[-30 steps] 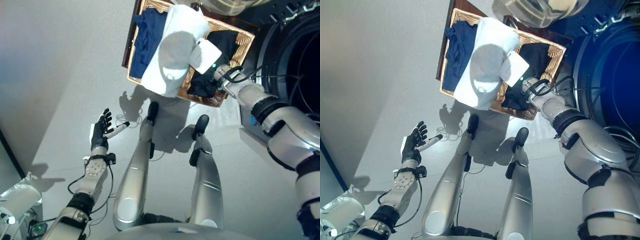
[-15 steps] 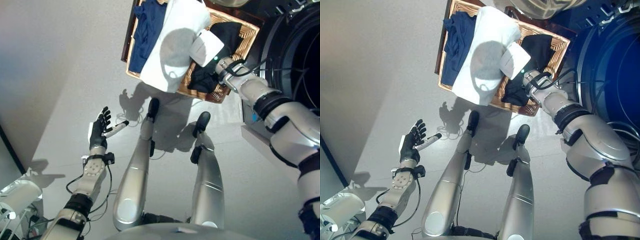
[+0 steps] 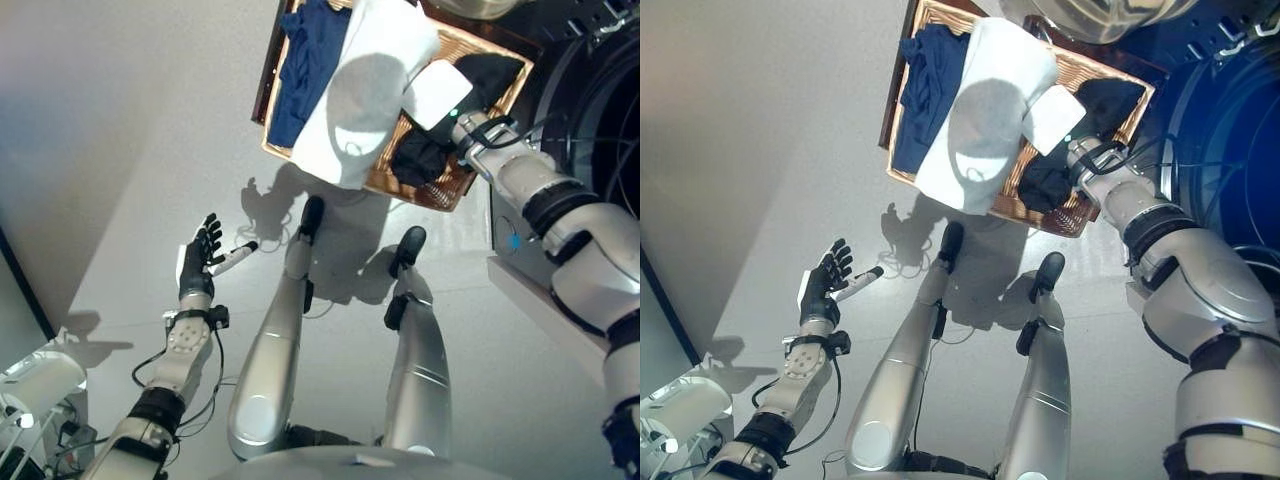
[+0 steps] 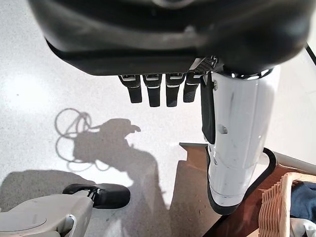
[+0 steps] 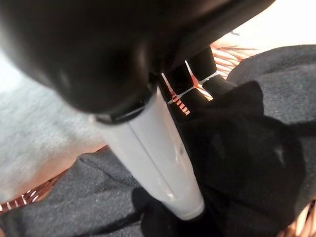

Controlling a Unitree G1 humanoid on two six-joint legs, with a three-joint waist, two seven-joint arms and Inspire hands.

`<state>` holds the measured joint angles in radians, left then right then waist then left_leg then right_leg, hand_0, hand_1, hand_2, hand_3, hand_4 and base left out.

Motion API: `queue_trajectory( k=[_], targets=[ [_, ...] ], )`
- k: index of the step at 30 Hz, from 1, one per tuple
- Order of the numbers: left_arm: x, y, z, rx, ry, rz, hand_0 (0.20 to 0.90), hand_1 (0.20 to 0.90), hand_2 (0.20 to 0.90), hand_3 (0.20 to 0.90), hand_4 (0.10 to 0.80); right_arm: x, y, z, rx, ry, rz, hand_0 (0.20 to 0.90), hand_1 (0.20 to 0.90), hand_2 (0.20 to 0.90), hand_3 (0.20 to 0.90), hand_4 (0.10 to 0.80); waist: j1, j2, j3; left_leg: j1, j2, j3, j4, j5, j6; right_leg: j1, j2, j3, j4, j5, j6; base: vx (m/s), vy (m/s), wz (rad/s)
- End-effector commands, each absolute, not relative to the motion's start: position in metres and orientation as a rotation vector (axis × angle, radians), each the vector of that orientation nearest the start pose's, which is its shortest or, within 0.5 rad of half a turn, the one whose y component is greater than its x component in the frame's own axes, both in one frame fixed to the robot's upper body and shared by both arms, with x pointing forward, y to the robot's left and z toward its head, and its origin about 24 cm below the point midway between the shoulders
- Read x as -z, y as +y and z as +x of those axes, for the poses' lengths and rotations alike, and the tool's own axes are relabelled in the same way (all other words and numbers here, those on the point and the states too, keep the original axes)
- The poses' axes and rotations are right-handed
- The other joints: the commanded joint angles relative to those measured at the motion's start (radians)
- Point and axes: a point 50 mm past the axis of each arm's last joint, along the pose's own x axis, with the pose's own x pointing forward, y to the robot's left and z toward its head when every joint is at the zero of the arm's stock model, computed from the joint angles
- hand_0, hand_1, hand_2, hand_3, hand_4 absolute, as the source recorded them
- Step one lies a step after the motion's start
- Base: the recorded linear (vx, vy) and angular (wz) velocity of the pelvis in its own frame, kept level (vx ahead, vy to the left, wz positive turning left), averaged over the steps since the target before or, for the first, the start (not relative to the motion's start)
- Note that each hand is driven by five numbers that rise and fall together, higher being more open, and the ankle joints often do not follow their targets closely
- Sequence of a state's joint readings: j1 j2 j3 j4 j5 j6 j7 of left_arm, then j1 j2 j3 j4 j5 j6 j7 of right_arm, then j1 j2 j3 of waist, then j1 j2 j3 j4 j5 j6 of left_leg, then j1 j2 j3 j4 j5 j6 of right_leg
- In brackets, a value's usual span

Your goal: Pick up the clothes and place them into the washing machine

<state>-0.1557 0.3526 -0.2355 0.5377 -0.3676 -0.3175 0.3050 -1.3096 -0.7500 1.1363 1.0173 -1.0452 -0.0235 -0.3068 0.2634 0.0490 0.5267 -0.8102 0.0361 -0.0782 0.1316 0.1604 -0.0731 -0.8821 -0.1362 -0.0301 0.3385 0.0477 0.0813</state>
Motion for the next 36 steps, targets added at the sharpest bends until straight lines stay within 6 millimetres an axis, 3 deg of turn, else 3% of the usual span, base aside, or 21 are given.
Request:
queue_trajectory(
  k=[1, 9, 19, 24, 27, 28, 31, 34, 35, 36],
  targets=[
    [-0.001, 0.236, 0.252, -0.295, 0.041, 0.099, 0.9, 0.9, 0.9, 0.9, 0.8, -0.278, -0.248, 0.404, 0.284, -0.343, -2.558, 0.2, 0.2, 0.2, 0.2, 0.3, 0.003, 0.07, -0.007, -0.035, -0.014, 0.009, -0.02, 0.025, -0.032, 0.049, -0.017, 0.028, 0.027, -0.03, 0.034, 0.0, 0.0, 0.0],
    [0.001, 0.236, 0.253, -0.301, 0.052, 0.11, 0.9, 0.9, 0.9, 0.9, 0.8, -0.282, -0.246, 0.402, 0.337, -0.4, -2.501, 0.2, 0.2, 0.2, 0.2, 0.3, -0.009, 0.059, -0.007, 0.003, -0.013, 0.022, -0.012, 0.012, -0.028, 0.092, -0.016, 0.037, 0.022, -0.031, 0.035, 0.0, 0.003, -0.01],
    [0.009, 0.234, 0.254, -0.311, 0.087, 0.132, 0.9, 0.9, 0.9, 0.9, 0.8, -0.271, -0.25, 0.392, 0.471, -0.507, -2.158, 0.2, 0.2, 0.2, 0.2, 0.3, -0.03, 0.049, -0.007, 0.089, -0.013, 0.044, -0.008, -0.009, -0.018, 0.18, -0.018, 0.05, 0.004, -0.03, 0.039, 0.013, 0.013, -0.06],
    [0.019, 0.234, 0.25, -0.329, 0.135, 0.143, 0.9, 0.9, 0.9, 0.9, 0.8, -0.264, -0.238, 0.381, 0.504, -0.629, -1.878, 0.2, 0.2, 0.2, 0.2, 0.3, -0.048, 0.039, -0.007, 0.153, -0.012, 0.059, -0.002, -0.028, -0.011, 0.241, -0.02, 0.064, -0.01, -0.033, 0.04, 0.033, 0.011, -0.09],
    [0.026, 0.234, 0.246, -0.338, 0.174, 0.145, 0.9, 0.9, 0.9, 0.9, 0.8, -0.251, -0.233, 0.376, 0.497, -0.652, -1.683, 0.2, 0.2, 0.2, 0.2, 0.3, -0.057, 0.038, -0.007, 0.185, -0.011, 0.07, 0.005, -0.039, -0.007, 0.274, -0.021, 0.073, -0.014, -0.038, 0.04, 0.036, 0.009, -0.14],
    [0.029, 0.235, 0.244, -0.35, 0.187, 0.148, 0.9, 0.9, 0.9, 0.9, 0.8, -0.242, -0.227, 0.372, 0.492, -0.666, -1.523, 0.2, 0.2, 0.2, 0.2, 0.3, -0.065, 0.037, -0.007, 0.205, -0.01, 0.077, 0.015, -0.05, -0.005, 0.296, -0.022, 0.079, -0.013, -0.046, 0.041, 0.041, 0.007, -0.1],
    [0.033, 0.235, 0.242, -0.355, 0.203, 0.153, 0.9, 0.9, 0.9, 0.9, 0.8, -0.233, -0.225, 0.369, 0.496, -0.657, -1.387, 0.2, 0.2, 0.2, 0.2, 0.3, -0.066, 0.038, -0.012, 0.214, -0.009, 0.08, 0.019, -0.053, -0.003, 0.303, -0.021, 0.084, -0.018, -0.042, 0.04, 0.009, -0.001, -0.07],
    [0.038, 0.235, 0.236, -0.364, 0.23, 0.156, 0.9, 0.9, 0.9, 0.9, 0.8, -0.21, -0.222, 0.366, 0.489, -0.602, -1.118, 0.2, 0.2, 0.2, 0.2, 0.3, -0.071, 0.042, -0.029, 0.229, -0.008, 0.088, 0.026, -0.063, 0.0, 0.315, -0.018, 0.094, -0.021, -0.044, 0.04, 0.043, 0.003, -0.19],
    [0.044, 0.236, 0.231, -0.374, 0.262, 0.163, 0.9, 0.9, 0.9, 0.9, 0.8, -0.194, -0.216, 0.362, 0.503, -0.558, -0.774, 0.2, 0.2, 0.2, 0.2, 0.3, -0.079, 0.044, -0.037, 0.24, -0.009, 0.094, 0.032, -0.072, 0.003, 0.328, -0.017, 0.1, -0.021, -0.049, 0.04, 0.039, 0.004, -0.11],
    [0.044, 0.236, 0.231, -0.374, 0.262, 0.164, 0.9, 0.9, 0.9, 0.9, 0.8, -0.194, -0.216, 0.362, 0.503, -0.558, -0.774, 0.2, 0.2, 0.2, 0.2, 0.3, -0.077, 0.043, -0.039, 0.237, -0.008, 0.094, 0.03, -0.069, 0.003, 0.325, -0.017, 0.1, -0.024, -0.046, 0.04, 0.039, 0.0, -0.12]
  ],
)
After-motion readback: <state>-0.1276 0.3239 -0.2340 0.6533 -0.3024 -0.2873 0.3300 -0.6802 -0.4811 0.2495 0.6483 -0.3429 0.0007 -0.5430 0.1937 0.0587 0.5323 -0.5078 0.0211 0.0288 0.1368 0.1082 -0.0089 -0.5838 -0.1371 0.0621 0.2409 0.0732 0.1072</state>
